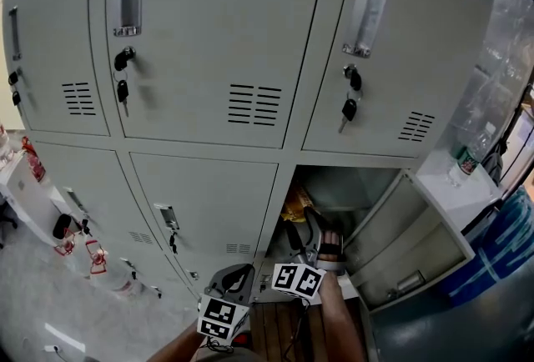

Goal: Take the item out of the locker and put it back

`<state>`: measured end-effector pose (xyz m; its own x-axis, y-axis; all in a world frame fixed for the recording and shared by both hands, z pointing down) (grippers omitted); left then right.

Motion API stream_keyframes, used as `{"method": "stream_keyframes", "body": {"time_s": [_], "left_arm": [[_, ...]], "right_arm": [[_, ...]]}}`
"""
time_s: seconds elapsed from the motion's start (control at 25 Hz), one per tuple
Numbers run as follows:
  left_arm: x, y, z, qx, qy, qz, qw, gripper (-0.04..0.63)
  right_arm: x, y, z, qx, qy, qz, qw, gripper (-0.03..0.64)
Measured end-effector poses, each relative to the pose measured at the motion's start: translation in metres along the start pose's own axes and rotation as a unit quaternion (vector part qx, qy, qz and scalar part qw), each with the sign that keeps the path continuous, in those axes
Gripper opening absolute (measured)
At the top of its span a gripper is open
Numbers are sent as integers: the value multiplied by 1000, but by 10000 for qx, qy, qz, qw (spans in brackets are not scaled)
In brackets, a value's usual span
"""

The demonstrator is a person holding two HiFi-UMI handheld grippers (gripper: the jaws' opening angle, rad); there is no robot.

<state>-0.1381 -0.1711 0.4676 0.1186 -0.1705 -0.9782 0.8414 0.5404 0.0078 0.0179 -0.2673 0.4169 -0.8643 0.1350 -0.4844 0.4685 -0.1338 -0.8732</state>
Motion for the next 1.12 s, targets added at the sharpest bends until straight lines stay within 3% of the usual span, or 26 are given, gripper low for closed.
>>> {"method": "stream_keyframes", "body": {"time_s": [0.32,0.44,0.52,0.72,0.88,1.12], "left_arm": [[5,4,0,-43,29,32,10000,23],[8,10,-1,-60,66,52,9999,23],[10,15,-2,-88,67,76,9999,23],[12,34,-7,-187,62,111,9997,23],[13,52,-17,-245,86,142,9996,23],[10,80,-43,-305,119,210,9992,23]], "right_arm": [[0,23,-39,-57,174,850,9962,291],[-4,32,-64,-89,281,1514,9880,288],[-10,39,-81,-79,376,2227,9741,262],[-32,46,-121,-45,576,3815,9226,229],[-49,37,-155,-27,482,4374,8980,207],[-57,12,-207,38,371,4870,8726,150]]}}
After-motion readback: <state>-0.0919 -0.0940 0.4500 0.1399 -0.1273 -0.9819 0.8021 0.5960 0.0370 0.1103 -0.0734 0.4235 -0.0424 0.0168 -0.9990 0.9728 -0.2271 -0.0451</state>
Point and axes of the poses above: the fingertips, and each gripper's own axes: z forward along the fingers, y to its right, x out of its top, the point moved 10 cm from there along -z, backward along the fingers, and after that the axes turned 2 degrees about z, right-handed, at the moved point
